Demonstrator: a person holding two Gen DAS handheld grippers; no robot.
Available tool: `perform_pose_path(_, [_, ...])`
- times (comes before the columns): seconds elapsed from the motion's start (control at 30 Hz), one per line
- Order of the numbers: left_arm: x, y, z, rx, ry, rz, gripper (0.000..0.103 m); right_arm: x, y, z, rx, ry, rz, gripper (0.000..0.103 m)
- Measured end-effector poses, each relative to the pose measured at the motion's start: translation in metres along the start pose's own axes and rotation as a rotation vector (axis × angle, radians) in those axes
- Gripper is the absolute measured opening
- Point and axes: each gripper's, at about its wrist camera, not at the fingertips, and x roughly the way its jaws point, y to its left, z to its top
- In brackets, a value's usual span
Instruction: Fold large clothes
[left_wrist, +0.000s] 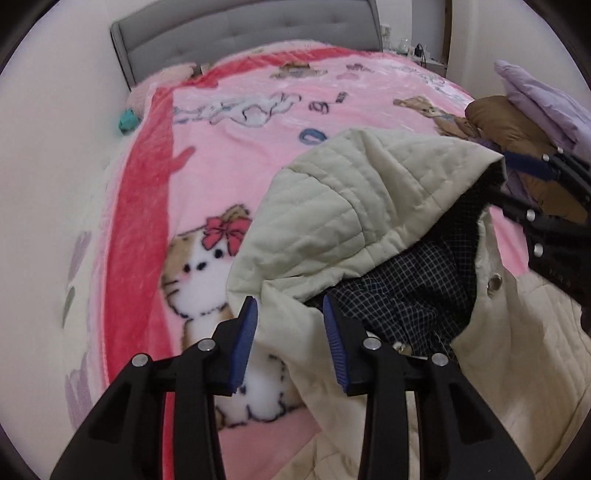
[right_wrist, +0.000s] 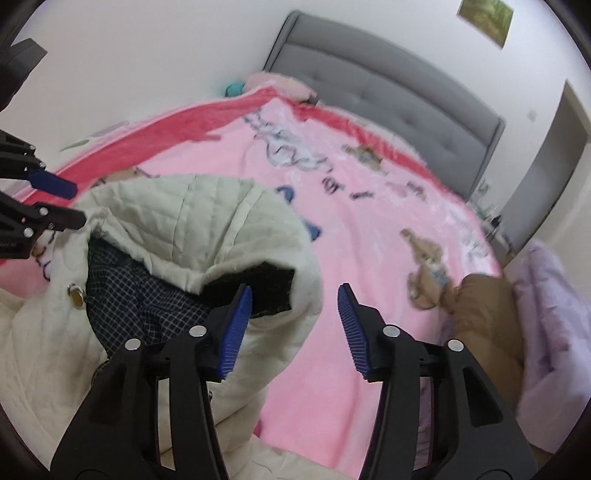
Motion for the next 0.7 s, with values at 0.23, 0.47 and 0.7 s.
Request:
perform_pose_path(0.23, [0.050,0.000,0.015,0.011,0.188,-0.028,0.059,0.033,-0.009,0.001,0.008,0.016,0.032,0.066])
perform_pose_path(0.47, [0.059,0.001,-0.006,0.120,0.148,0.037,0.028,0.051,-0.008,0.000,-0.028,0.084,0.096,0.028])
perform_pose_path(0.7, [0.047,0.003,-0.027,0.218,0.082,0.164,0.014,0.045,-0.019,-0.008,-0.052,0.085,0.054,0.013])
